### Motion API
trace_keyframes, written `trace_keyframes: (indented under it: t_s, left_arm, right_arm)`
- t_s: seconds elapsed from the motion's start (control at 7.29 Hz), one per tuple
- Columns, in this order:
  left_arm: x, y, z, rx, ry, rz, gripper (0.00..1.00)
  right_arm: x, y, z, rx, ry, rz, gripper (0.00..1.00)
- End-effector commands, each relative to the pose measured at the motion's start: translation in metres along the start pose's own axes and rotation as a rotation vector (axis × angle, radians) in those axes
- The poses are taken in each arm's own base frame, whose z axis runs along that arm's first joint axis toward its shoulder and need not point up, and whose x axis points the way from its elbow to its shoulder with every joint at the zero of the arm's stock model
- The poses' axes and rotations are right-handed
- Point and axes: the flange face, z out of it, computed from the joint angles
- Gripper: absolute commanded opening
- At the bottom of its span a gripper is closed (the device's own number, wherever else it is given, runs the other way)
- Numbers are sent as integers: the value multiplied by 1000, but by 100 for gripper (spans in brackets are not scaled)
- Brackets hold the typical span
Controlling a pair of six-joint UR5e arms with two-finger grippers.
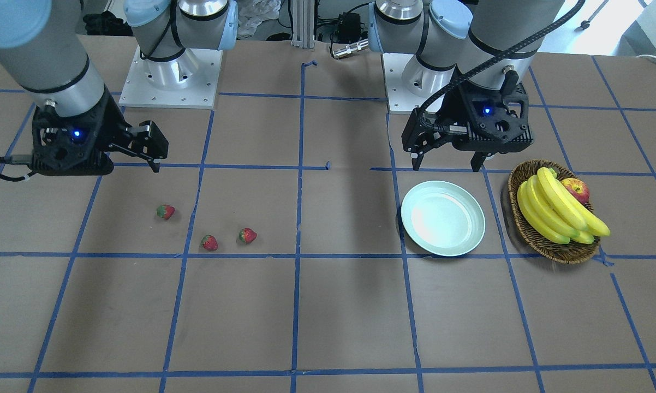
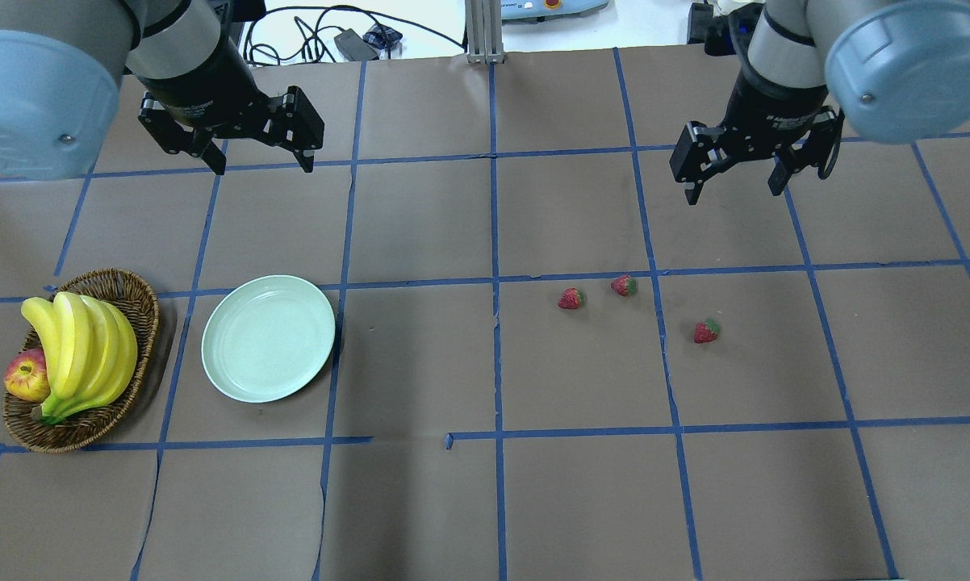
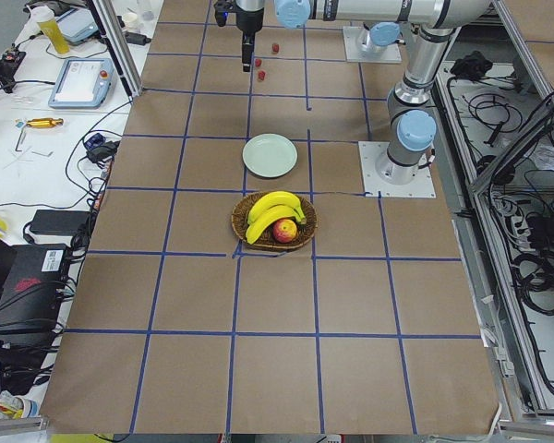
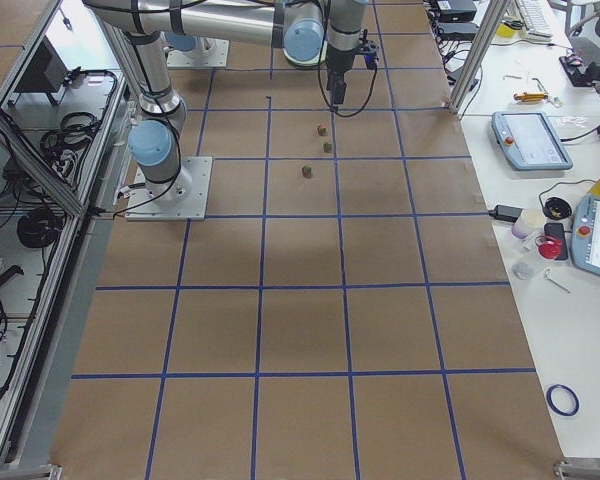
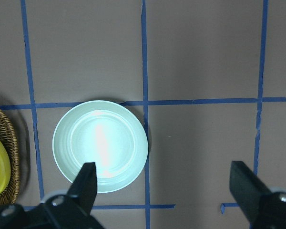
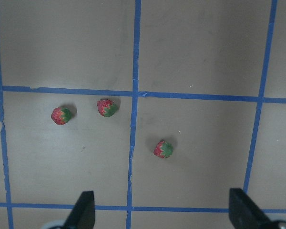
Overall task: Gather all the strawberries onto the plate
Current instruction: 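Lower the right gripper down beside the strawberries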
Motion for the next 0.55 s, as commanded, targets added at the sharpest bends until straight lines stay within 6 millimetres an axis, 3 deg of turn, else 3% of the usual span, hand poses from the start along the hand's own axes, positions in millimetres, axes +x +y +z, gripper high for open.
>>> trace_keyframes:
  t_s: [0.0,0.41]
  left_arm:
    - [0,2,3,-7,-2,1,100]
    - [1,2,5,-10,-1,2,100]
  right_arm:
    - [0,9,82,-51,29,-2,100]
    - [0,39,184,65,61,-31,100]
